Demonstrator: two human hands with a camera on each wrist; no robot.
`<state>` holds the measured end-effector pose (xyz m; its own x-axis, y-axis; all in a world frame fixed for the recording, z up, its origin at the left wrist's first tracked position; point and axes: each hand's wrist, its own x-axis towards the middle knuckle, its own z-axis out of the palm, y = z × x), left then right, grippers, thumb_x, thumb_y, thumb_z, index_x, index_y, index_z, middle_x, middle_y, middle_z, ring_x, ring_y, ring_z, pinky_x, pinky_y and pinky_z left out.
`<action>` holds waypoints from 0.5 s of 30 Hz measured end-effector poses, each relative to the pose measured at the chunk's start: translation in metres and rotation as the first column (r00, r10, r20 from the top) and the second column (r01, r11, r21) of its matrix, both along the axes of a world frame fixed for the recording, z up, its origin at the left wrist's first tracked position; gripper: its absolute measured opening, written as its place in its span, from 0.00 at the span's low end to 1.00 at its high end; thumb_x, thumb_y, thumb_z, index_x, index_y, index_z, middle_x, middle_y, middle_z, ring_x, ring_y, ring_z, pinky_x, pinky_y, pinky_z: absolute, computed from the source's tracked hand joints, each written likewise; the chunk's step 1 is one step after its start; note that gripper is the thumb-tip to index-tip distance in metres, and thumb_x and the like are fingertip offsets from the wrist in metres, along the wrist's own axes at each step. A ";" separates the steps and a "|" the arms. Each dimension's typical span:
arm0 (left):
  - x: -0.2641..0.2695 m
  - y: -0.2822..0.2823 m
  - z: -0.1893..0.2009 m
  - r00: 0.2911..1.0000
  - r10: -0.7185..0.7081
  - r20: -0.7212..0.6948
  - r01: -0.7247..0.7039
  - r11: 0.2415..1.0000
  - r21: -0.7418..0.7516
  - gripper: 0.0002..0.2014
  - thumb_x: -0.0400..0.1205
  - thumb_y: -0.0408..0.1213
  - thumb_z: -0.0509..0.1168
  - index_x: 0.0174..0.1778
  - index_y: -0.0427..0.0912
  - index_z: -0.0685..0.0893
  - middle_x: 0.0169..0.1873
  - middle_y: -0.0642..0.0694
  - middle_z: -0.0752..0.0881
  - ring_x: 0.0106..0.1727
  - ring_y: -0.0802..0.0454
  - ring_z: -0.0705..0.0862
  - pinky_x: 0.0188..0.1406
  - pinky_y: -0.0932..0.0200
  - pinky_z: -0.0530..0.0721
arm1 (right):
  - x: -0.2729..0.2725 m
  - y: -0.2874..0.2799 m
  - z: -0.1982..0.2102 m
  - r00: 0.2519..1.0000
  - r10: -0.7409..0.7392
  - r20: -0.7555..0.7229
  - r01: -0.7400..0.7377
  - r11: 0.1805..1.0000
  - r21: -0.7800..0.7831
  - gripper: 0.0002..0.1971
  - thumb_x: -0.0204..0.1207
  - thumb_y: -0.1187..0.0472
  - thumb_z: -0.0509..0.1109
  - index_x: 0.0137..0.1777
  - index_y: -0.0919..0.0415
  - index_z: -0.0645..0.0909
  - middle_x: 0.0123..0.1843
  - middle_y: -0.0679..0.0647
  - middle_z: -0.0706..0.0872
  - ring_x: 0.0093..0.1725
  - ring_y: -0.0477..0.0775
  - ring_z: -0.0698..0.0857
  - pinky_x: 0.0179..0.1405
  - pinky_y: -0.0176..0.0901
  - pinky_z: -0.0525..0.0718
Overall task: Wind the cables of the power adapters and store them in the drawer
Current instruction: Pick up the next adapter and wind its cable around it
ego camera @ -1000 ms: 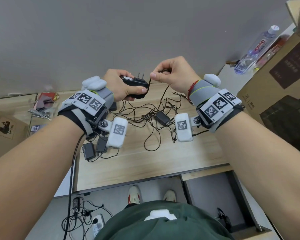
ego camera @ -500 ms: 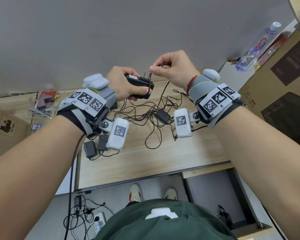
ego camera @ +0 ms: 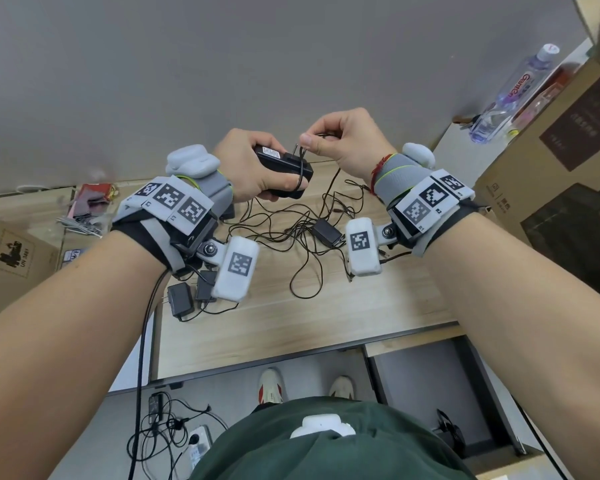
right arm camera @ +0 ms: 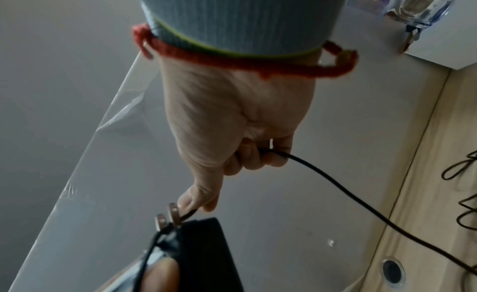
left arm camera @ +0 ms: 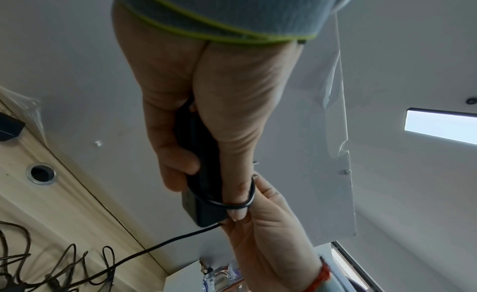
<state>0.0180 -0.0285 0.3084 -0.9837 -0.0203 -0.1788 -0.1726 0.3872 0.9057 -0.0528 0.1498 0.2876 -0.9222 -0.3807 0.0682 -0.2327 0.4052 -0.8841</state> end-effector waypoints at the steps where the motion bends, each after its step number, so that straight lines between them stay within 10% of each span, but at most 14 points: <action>1: 0.000 0.001 0.001 1.000 -0.002 -0.010 0.003 1.000 0.020 0.16 0.63 0.32 0.85 0.38 0.44 0.85 0.36 0.42 0.87 0.26 0.48 0.88 0.26 0.54 0.89 | 0.000 0.000 -0.003 1.000 0.016 0.012 -0.016 1.000 -0.010 0.09 0.78 0.56 0.76 0.44 0.63 0.88 0.29 0.43 0.81 0.31 0.38 0.74 0.38 0.30 0.74; 7: -0.003 0.002 0.004 0.998 0.049 -0.044 -0.044 0.993 0.111 0.17 0.67 0.32 0.83 0.46 0.35 0.85 0.33 0.40 0.87 0.23 0.50 0.86 0.21 0.65 0.81 | 0.012 -0.011 -0.018 0.995 -0.014 0.100 0.021 0.997 -0.075 0.14 0.85 0.58 0.66 0.48 0.69 0.87 0.27 0.45 0.75 0.25 0.40 0.67 0.29 0.32 0.67; 11: -0.009 0.000 0.005 0.990 0.121 -0.067 -0.105 0.972 0.208 0.17 0.68 0.33 0.83 0.45 0.35 0.83 0.35 0.35 0.87 0.24 0.44 0.85 0.22 0.61 0.83 | 0.025 -0.022 -0.029 0.982 0.032 0.185 -0.027 0.999 -0.029 0.18 0.85 0.59 0.65 0.31 0.58 0.78 0.26 0.53 0.71 0.26 0.50 0.66 0.30 0.44 0.64; 15: -0.017 -0.007 0.000 0.976 0.206 -0.069 -0.185 0.955 0.232 0.16 0.67 0.33 0.83 0.41 0.39 0.82 0.37 0.38 0.87 0.24 0.49 0.87 0.22 0.63 0.83 | 0.039 -0.031 -0.034 0.970 0.156 0.185 -0.164 0.986 0.026 0.12 0.87 0.57 0.63 0.50 0.58 0.88 0.25 0.49 0.66 0.23 0.45 0.63 0.25 0.36 0.63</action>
